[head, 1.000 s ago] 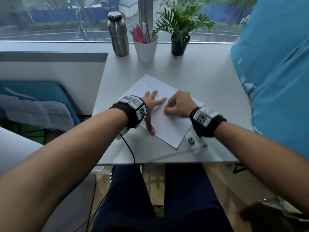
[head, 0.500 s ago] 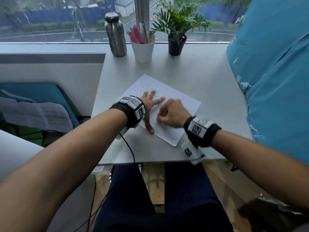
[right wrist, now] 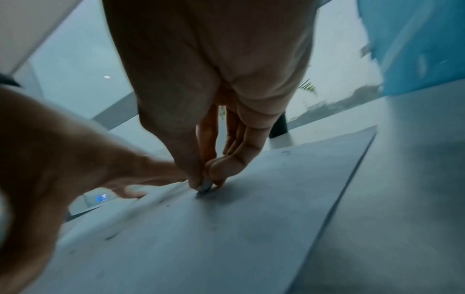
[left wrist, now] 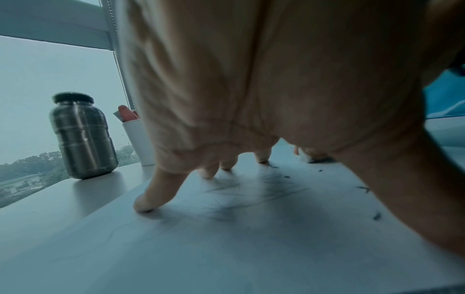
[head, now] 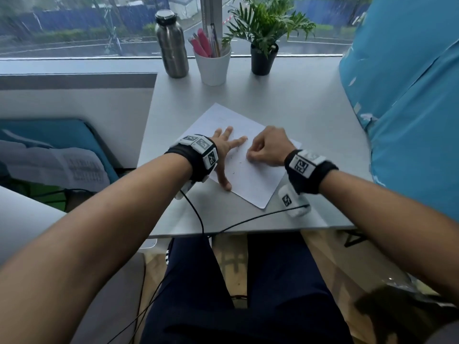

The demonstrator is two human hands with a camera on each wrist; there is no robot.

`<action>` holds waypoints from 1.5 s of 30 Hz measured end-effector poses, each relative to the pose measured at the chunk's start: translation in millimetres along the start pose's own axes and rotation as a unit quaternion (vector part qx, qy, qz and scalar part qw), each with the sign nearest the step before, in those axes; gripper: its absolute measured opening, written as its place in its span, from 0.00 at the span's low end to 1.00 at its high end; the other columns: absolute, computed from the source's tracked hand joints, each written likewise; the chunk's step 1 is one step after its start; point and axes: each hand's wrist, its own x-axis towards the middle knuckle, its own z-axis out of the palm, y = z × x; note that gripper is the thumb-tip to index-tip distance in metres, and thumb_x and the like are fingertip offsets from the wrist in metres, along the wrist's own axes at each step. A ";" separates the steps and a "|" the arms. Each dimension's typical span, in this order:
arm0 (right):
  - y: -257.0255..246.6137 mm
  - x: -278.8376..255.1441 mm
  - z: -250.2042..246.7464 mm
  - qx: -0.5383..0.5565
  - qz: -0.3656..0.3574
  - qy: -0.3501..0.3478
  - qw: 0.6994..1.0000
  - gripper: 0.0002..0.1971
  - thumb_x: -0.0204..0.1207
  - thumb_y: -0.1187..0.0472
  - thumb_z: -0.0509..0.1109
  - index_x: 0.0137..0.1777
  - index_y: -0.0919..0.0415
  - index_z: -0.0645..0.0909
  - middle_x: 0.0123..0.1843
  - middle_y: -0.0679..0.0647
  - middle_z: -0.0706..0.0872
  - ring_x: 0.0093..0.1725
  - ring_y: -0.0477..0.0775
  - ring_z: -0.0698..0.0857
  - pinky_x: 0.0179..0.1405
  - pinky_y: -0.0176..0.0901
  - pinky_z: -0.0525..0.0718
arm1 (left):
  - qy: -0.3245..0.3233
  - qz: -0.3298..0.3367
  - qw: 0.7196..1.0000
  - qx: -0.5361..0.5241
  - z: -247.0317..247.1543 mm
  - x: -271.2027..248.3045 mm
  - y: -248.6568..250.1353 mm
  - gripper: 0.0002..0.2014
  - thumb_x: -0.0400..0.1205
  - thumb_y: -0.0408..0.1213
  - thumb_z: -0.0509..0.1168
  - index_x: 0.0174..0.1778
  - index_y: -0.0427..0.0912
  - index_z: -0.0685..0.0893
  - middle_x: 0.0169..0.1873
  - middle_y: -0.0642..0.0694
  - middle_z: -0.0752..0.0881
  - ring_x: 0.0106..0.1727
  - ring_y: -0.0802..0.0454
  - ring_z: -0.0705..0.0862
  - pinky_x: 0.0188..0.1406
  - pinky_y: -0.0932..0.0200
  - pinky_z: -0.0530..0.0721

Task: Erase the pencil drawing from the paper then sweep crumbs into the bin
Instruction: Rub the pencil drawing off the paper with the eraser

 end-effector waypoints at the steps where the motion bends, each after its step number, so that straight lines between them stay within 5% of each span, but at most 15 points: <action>1: 0.9 -0.8 1.9 0.006 0.000 0.012 1.000 0.04 0.66 0.61 0.77 0.38 0.61 0.92 0.35 0.52 0.91 0.33 0.45 0.85 0.36 0.26 0.81 | -0.001 -0.001 1.000 -0.003 0.3 -0.4 0.1 0.77 0.51 0.59 0.86 0.82 0.66 0.32 0.83 0.48 0.28 0.84 0.41 0.30 0.81 0.30 0.50; 5: -16.4 -33.3 25.5 0.002 -0.057 -0.072 0.996 0.04 0.67 0.62 0.77 0.37 0.62 0.91 0.35 0.52 0.91 0.34 0.47 0.86 0.39 0.32 0.84 | 0.007 0.005 1.000 0.007 0.8 0.7 -2.7 0.77 0.50 0.61 0.86 0.82 0.65 0.32 0.83 0.46 0.28 0.84 0.40 0.31 0.81 0.30 0.50; 10: 0.3 -4.0 4.1 0.004 -0.002 0.010 1.000 0.04 0.66 0.61 0.77 0.38 0.60 0.92 0.33 0.49 0.89 0.33 0.44 0.84 0.37 0.24 0.81 | -0.005 0.003 1.000 0.003 0.9 -1.1 -0.3 0.77 0.51 0.60 0.86 0.82 0.67 0.31 0.83 0.48 0.27 0.84 0.42 0.31 0.81 0.30 0.50; 14: -9.4 -23.0 17.7 0.005 -0.031 -0.071 0.997 0.03 0.67 0.60 0.78 0.38 0.59 0.92 0.35 0.51 0.91 0.34 0.44 0.86 0.37 0.28 0.82 | -0.003 0.012 1.000 -0.001 0.9 1.0 -3.2 0.77 0.51 0.61 0.86 0.81 0.67 0.31 0.82 0.49 0.26 0.84 0.43 0.29 0.81 0.29 0.50; 17: 18.6 -3.4 -8.9 0.017 0.038 0.005 0.999 0.03 0.67 0.62 0.78 0.38 0.60 0.91 0.34 0.53 0.90 0.28 0.37 0.83 0.34 0.20 0.76 | 0.005 0.028 0.999 -0.014 2.0 -4.5 -7.5 0.75 0.52 0.62 0.85 0.82 0.67 0.33 0.83 0.52 0.27 0.84 0.46 0.29 0.76 0.23 0.49; 20: 48.0 4.8 -24.6 0.039 0.116 0.034 0.992 0.02 0.66 0.62 0.77 0.36 0.60 0.89 0.37 0.56 0.90 0.35 0.45 0.86 0.40 0.32 0.83 | 0.028 0.058 0.998 -0.026 9.9 -10.6 -18.6 0.71 0.55 0.67 0.81 0.83 0.66 0.35 0.83 0.56 0.29 0.84 0.52 0.30 0.75 0.20 0.43; 23: 54.3 5.7 -20.9 0.038 0.120 0.020 0.992 0.02 0.67 0.62 0.75 0.38 0.61 0.88 0.43 0.57 0.88 0.36 0.52 0.87 0.36 0.32 0.82 | 0.042 0.068 0.997 -0.015 17.8 -14.2 -29.4 0.65 0.63 0.70 0.74 0.85 0.59 0.36 0.84 0.54 0.32 0.85 0.51 0.33 0.78 0.25 0.41; 26: 55.2 11.2 -20.8 0.021 0.121 0.012 0.992 0.02 0.67 0.61 0.76 0.38 0.59 0.87 0.46 0.55 0.84 0.41 0.53 0.86 0.43 0.34 0.82 | 0.085 0.034 0.995 0.028 19.7 -24.5 -25.8 0.56 0.74 0.73 0.59 0.87 0.44 0.38 0.86 0.45 0.37 0.86 0.46 0.39 0.82 0.33 0.39; 29: 58.2 12.7 -19.9 0.026 0.117 0.011 0.993 0.01 0.68 0.61 0.75 0.37 0.58 0.87 0.46 0.54 0.83 0.44 0.54 0.84 0.47 0.36 0.81 | 0.128 0.143 0.978 0.077 32.6 -40.8 0.3 0.49 0.79 0.72 0.49 0.86 0.43 0.38 0.86 0.45 0.37 0.86 0.49 0.37 0.83 0.41 0.36; 32: 57.7 11.9 -20.1 0.026 0.106 0.007 0.994 0.01 0.69 0.62 0.75 0.38 0.58 0.87 0.45 0.54 0.82 0.45 0.54 0.82 0.50 0.37 0.81 | 0.090 0.291 0.948 0.094 55.3 -54.5 33.5 0.44 0.82 0.70 0.46 0.87 0.49 0.38 0.85 0.51 0.35 0.85 0.52 0.33 0.82 0.48 0.31; 34: 56.4 11.5 -22.4 0.022 0.103 0.000 0.994 0.01 0.69 0.62 0.76 0.39 0.59 0.87 0.47 0.54 0.83 0.44 0.53 0.83 0.48 0.36 0.81 | 0.075 0.325 0.938 0.094 64.3 -50.7 42.4 0.42 0.82 0.69 0.46 0.86 0.52 0.38 0.85 0.54 0.34 0.85 0.53 0.32 0.81 0.49 0.30; 37: 55.6 12.2 -24.4 0.025 0.104 -0.013 0.994 0.02 0.70 0.62 0.76 0.40 0.60 0.86 0.47 0.54 0.82 0.36 0.51 0.83 0.40 0.35 0.79 | 0.071 0.274 0.957 0.061 54.9 -33.0 27.0 0.40 0.83 0.68 0.46 0.86 0.55 0.38 0.84 0.54 0.34 0.85 0.53 0.33 0.81 0.47 0.33; 41: 56.0 12.3 -25.1 0.030 0.111 -0.013 0.993 0.02 0.70 0.62 0.76 0.41 0.60 0.86 0.48 0.53 0.82 0.34 0.48 0.83 0.28 0.30 0.77 | 0.100 0.079 0.989 0.078 26.0 -10.2 -2.8 0.46 0.81 0.70 0.45 0.86 0.43 0.37 0.85 0.44 0.35 0.86 0.47 0.37 0.83 0.45 0.36; 43: 57.2 12.7 -24.2 0.028 0.108 -0.009 0.994 0.03 0.70 0.62 0.76 0.42 0.60 0.87 0.48 0.53 0.82 0.38 0.50 0.83 0.32 0.31 0.77 | 0.116 0.109 0.983 0.093 23.1 -12.1 6.2 0.49 0.81 0.71 0.45 0.86 0.40 0.37 0.85 0.42 0.36 0.86 0.48 0.36 0.84 0.46 0.37; 45: 59.2 13.6 -23.0 0.030 0.106 -0.006 0.994 0.03 0.70 0.62 0.76 0.42 0.59 0.87 0.48 0.53 0.82 0.43 0.52 0.82 0.41 0.33 0.77 | 0.089 0.229 0.965 0.090 31.4 -20.7 27.0 0.47 0.80 0.71 0.45 0.86 0.44 0.38 0.85 0.47 0.36 0.85 0.52 0.35 0.84 0.48 0.36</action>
